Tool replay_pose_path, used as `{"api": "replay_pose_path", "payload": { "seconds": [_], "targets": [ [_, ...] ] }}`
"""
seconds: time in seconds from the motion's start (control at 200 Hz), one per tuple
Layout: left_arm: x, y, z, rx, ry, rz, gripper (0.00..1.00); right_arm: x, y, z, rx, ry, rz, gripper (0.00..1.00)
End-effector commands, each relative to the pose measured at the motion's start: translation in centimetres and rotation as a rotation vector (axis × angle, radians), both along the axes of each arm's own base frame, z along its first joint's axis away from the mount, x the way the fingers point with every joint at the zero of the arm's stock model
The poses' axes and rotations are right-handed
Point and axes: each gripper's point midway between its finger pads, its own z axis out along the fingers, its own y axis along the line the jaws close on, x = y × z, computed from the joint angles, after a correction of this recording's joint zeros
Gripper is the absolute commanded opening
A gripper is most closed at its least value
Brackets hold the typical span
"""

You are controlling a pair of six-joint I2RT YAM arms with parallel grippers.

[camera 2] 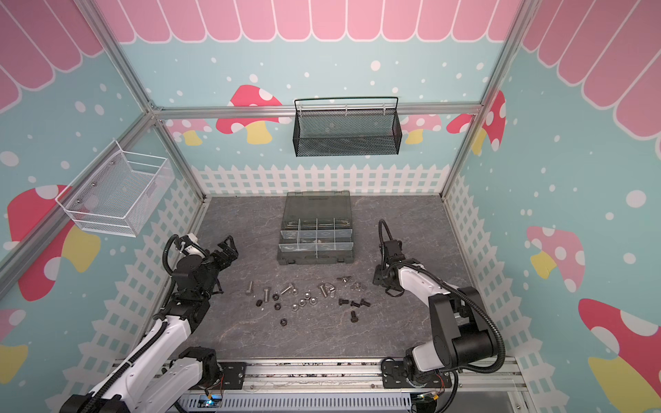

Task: Sort the screws and nuts into containers
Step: 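Lower the right gripper and close it on the silver wing nut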

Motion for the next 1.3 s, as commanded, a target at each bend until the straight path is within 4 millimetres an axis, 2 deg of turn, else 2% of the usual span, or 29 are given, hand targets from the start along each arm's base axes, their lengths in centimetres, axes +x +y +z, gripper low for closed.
{"api": "replay_pose_path", "payload": {
  "seconds": [0.0,0.14,0.39,0.69,0.855,1.141,1.296],
  "targets": [
    [-0.1,-0.2,0.3,-0.024,-0.007,-0.006,1.00,1.7,0.3,0.2,0.016,-0.037,0.001,0.61],
    [-0.1,-0.3,0.2,-0.024,-0.007,-0.007,1.00,2.4,0.0,-0.3,-0.014,-0.023,0.009,0.60],
    [-0.1,-0.2,0.0,-0.020,-0.003,-0.003,1.00,2.2,-0.1,-1.3,-0.036,0.021,0.025,0.55],
    [0.0,-0.1,-0.2,-0.022,-0.002,0.001,1.00,1.3,-0.3,-1.1,-0.056,0.051,0.059,0.49],
    [0.0,-0.2,-0.4,-0.025,0.003,-0.004,1.00,0.9,-1.2,-1.3,-0.099,0.073,0.049,0.43],
    [-0.1,-0.1,-0.3,-0.021,0.001,0.002,1.00,0.6,-2.2,-1.5,-0.149,0.087,0.010,0.43],
    [-0.1,-0.1,-0.4,-0.020,0.000,0.003,1.00,0.7,-1.7,-1.4,-0.118,0.080,0.011,0.41]
  ]
}}
